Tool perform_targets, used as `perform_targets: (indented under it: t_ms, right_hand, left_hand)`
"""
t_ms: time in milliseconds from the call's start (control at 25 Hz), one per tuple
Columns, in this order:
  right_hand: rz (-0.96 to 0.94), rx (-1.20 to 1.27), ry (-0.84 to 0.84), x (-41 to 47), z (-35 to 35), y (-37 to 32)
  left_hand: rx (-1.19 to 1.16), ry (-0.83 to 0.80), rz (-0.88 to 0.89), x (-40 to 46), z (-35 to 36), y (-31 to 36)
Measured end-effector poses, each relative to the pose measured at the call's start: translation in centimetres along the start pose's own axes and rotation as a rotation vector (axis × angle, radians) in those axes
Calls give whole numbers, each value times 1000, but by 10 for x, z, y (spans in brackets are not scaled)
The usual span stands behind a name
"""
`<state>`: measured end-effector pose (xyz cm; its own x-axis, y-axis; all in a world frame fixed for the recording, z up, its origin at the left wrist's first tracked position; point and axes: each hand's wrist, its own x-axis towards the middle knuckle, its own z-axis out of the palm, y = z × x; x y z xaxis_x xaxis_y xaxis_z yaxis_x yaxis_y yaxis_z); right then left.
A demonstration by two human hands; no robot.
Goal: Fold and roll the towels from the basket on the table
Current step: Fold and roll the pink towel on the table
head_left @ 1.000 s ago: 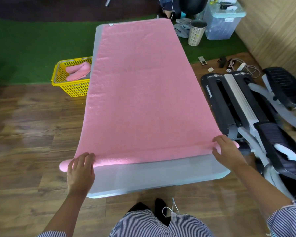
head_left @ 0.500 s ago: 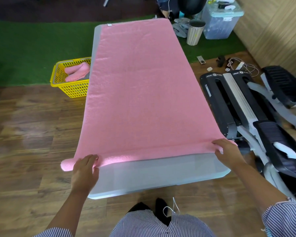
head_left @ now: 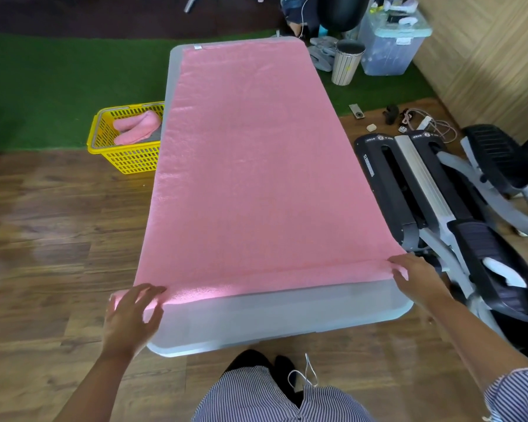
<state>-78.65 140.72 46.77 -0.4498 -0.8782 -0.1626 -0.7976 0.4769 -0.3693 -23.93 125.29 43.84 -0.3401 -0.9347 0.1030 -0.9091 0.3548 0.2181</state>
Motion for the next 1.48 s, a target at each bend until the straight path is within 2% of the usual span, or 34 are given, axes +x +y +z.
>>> perform_targets:
  t_ms: [120, 320, 560, 680, 800, 920, 1000, 1160, 1320, 1480]
  right_hand:
    - [20, -18, -71, -3, 4, 1]
    - [90, -81, -204, 7, -4, -6]
    - [-75, -92, 9, 12, 6, -11]
    - [-43, -40, -5, 11, 12, -6]
    - [-13, 29, -99, 10, 7, -5]
    - [-33, 42, -81, 12, 9, -5]
    - [-43, 25, -54, 14, 7, -6]
    - [-64, -58, -107, 17, 1, -5]
    - [-171, -59, -20, 22, -5, -6]
    - [-183, -49, 14, 22, 7, -5]
  left_hand:
    - [42, 19, 31, -4, 8, -1]
    - [125, -39, 134, 5, 2, -10]
    - [44, 56, 179, 15, 6, 9]
    - [14, 48, 159, 15, 14, 19]
    - [22, 61, 79, 15, 19, 26]
    - [24, 79, 41, 26, 15, 36]
    - [32, 87, 47, 29, 11, 39]
    - [87, 39, 46, 23, 0, 36]
    - [59, 58, -3, 31, -7, 47]
    - [8, 28, 2, 31, 2, 48]
